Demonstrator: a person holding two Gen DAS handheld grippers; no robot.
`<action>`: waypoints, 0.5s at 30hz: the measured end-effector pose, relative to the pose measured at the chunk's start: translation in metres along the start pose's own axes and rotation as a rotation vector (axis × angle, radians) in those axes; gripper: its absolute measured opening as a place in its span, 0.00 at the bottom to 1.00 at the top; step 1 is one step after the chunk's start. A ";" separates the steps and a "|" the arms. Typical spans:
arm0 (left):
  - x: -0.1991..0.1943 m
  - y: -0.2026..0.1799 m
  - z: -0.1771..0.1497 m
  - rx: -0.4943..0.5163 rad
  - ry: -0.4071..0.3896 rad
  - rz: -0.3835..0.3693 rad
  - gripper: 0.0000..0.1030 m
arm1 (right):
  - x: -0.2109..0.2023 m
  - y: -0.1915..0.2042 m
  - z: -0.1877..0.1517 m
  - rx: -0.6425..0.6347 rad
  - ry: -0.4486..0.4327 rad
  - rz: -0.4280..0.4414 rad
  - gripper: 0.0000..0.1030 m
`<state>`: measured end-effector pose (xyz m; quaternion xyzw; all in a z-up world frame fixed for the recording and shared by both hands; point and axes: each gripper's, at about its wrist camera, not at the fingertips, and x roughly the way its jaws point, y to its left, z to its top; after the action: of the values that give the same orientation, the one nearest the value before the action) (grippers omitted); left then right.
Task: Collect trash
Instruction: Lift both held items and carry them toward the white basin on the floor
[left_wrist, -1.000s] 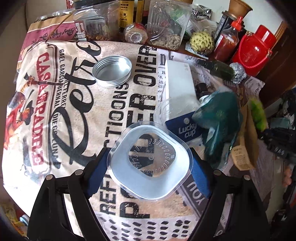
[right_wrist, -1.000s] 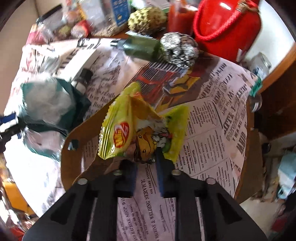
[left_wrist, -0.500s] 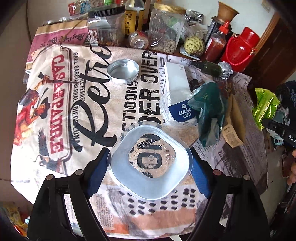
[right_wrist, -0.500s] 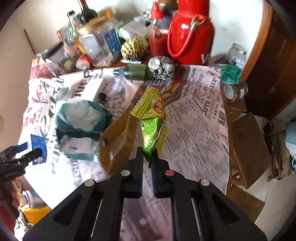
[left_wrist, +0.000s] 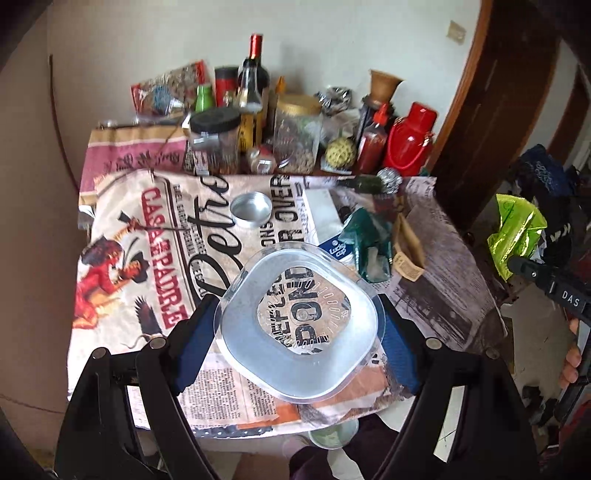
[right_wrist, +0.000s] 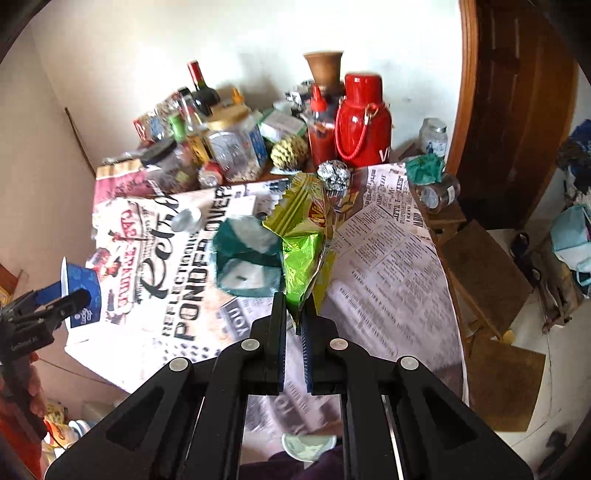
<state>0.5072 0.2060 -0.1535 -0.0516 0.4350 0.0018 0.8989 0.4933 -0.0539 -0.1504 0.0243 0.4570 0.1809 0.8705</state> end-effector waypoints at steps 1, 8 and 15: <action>-0.007 0.000 0.000 0.010 -0.012 -0.004 0.80 | -0.008 0.004 -0.004 0.000 -0.014 0.000 0.07; -0.062 -0.018 -0.016 0.027 -0.098 -0.036 0.80 | -0.060 0.018 -0.025 -0.038 -0.091 0.038 0.07; -0.107 -0.058 -0.045 0.003 -0.148 -0.050 0.80 | -0.102 0.012 -0.052 -0.093 -0.138 0.080 0.07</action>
<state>0.4082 0.1488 -0.0929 -0.0606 0.3659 -0.0176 0.9285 0.3955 -0.0836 -0.0973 0.0145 0.3858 0.2347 0.8921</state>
